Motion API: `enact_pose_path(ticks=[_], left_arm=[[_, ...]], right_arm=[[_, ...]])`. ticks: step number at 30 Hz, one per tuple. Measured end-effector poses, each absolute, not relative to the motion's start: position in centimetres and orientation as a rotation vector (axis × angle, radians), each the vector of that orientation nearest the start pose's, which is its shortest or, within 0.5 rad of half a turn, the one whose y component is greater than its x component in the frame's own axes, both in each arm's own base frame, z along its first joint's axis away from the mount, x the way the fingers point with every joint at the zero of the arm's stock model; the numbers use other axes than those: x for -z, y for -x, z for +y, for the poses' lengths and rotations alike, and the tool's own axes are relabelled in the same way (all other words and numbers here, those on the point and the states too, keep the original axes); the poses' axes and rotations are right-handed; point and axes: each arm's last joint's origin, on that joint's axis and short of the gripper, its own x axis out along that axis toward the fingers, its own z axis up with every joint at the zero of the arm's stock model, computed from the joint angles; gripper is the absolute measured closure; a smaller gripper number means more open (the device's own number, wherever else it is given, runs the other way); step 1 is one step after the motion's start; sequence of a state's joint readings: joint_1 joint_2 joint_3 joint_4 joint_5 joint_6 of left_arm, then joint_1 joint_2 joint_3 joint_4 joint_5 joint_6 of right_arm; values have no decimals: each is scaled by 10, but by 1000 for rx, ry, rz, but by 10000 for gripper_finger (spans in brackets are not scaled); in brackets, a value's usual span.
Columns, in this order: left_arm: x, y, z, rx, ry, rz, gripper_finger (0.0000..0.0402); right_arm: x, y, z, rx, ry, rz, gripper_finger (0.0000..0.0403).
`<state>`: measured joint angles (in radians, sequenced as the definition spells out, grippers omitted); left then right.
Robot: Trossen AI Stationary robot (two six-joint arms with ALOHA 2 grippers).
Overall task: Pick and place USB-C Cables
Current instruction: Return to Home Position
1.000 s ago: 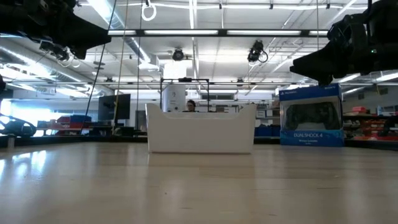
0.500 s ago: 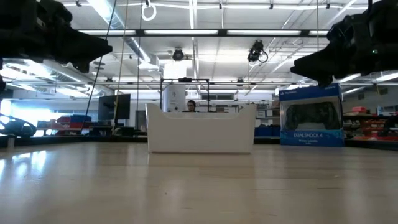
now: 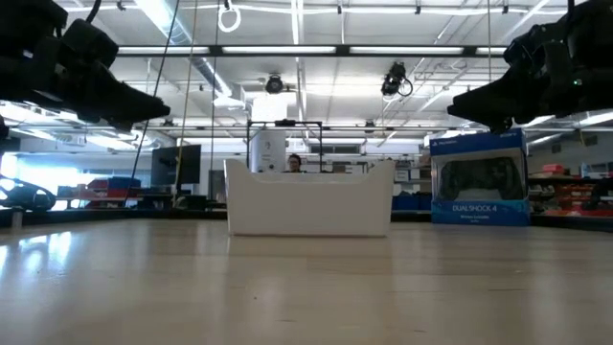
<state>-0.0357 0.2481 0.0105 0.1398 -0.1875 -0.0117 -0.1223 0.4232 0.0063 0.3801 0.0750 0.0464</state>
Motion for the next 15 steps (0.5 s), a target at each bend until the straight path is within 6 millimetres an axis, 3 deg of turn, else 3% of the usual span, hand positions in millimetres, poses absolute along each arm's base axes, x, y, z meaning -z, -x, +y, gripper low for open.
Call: enact_pose_path(ticks=[10,15], left_arm=[[-161,-112,2,-181,4,82,277],[-162,-112,3,-200,102,64,329]], right_arm=[[-160,-122,-20,304,-87,70,251],[-159,-122,-20,308,-104,68,320]])
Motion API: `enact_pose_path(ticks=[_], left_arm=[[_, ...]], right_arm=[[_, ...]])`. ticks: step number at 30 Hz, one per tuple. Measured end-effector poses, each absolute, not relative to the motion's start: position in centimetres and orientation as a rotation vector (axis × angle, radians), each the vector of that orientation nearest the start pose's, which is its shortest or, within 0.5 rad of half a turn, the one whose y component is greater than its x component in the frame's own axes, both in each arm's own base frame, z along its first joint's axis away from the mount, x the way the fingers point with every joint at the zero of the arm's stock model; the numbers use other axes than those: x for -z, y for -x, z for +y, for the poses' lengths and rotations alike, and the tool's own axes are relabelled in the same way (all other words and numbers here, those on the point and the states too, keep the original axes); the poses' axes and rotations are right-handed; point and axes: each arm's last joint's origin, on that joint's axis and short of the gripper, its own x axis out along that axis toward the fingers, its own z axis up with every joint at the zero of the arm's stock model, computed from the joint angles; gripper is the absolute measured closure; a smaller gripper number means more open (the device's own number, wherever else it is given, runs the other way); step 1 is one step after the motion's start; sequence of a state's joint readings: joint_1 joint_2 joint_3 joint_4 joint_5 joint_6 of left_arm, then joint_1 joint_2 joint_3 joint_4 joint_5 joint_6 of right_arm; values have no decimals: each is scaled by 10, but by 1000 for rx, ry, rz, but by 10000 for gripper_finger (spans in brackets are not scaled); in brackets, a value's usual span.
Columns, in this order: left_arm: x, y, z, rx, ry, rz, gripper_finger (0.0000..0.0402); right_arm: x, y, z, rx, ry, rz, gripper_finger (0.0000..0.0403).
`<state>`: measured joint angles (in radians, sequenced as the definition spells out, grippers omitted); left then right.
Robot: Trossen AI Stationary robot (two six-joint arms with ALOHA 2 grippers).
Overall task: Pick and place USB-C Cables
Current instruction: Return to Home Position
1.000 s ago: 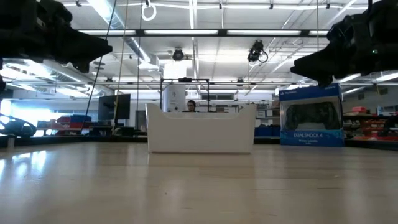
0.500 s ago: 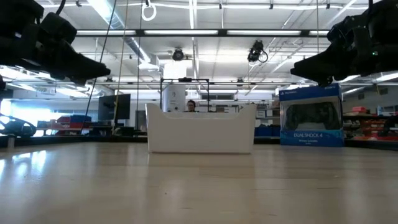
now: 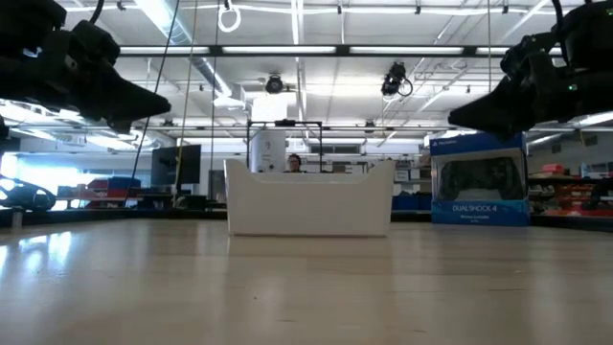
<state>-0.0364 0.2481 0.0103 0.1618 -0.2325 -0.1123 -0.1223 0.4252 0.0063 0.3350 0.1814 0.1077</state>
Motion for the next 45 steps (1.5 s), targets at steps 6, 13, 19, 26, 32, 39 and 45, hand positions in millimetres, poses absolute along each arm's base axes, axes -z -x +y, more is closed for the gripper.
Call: enact_pose_path(ticks=[6,13,19,26,32,39,45], left_arm=[[-162,-112,3,-198,25,71,393],[-161,-112,3,-199,70,71,384],[-161,-112,3,-200,108,67,361],[-161,-112,3,-200,108,67,364],[-161,-112,3,-200,108,66,367],[-161,-112,3,-200,108,66,367],[-161,-112,3,-200,109,66,365]], right_arm=[[-159,-122,-21,321,-80,72,391],[-160,-122,-21,335,-116,64,395],[-160,-122,-21,334,-116,62,384],[-160,-122,-21,333,-116,61,385],[-160,-122,-21,333,-116,60,383],[-160,-122,-21,333,-116,60,382],[-160,-122,-21,333,-116,60,382]])
